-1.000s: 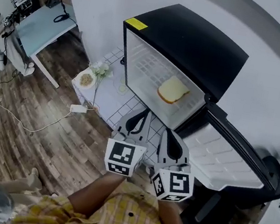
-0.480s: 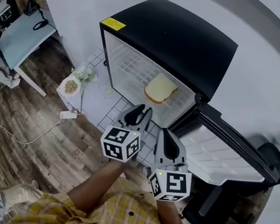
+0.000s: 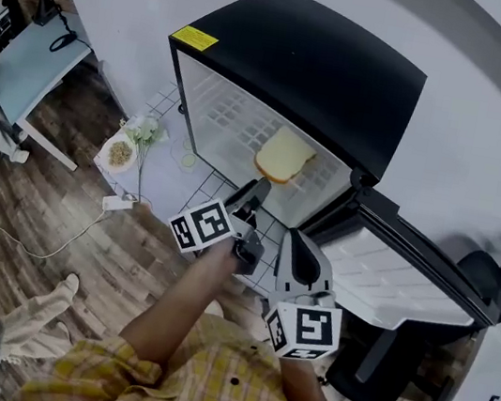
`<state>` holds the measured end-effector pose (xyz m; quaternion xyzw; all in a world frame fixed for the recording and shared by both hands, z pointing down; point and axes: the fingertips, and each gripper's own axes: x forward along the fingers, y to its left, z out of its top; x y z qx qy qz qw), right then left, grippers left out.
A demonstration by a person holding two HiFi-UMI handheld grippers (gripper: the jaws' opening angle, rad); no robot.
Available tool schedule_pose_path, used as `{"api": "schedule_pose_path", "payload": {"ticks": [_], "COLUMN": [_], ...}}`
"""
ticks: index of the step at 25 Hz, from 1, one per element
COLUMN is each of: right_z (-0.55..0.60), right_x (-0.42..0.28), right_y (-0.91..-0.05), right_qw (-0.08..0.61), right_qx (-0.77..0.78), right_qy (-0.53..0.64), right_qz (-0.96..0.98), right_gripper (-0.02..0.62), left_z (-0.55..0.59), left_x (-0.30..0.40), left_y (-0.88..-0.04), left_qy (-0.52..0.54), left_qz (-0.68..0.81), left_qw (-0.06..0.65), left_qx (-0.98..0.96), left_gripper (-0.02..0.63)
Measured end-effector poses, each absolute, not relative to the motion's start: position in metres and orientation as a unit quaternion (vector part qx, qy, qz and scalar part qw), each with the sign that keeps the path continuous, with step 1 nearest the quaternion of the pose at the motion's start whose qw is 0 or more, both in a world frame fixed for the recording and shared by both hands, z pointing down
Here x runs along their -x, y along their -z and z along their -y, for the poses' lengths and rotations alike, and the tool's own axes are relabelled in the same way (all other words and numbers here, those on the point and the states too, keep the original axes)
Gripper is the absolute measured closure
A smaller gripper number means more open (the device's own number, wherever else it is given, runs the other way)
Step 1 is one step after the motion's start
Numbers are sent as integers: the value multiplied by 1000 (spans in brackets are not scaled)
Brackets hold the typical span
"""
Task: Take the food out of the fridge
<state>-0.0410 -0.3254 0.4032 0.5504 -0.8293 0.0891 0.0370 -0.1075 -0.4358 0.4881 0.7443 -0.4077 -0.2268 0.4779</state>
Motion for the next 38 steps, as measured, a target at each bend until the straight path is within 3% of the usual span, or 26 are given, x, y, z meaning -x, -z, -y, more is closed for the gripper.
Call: {"api": "schedule_pose_path", "payload": {"ticks": [15,21,25,38], "right_z": [321,319,317,313], "right_x": [40,36,35,31], "right_y": [-405,-403,-404,-404], "right_qw": [46,48,54,51], "right_qx": [-562,-570,-573,-574], "right_qy": [-87,-85,-86,-89], "right_qz": [821,816,814,813], "right_gripper": [588,588,588,587], "left_z": [480,494,497,457], "left_x": [100,93,94,103], "left_y": [-546,-546,-541,-496], "left_qy": [296,313,321,312], "left_qz": [365,348,341,363], "left_qw": [595,609,610,537], "left_qx": [-653,-641,-640,-695], "left_gripper": [434,436,509,512]}}
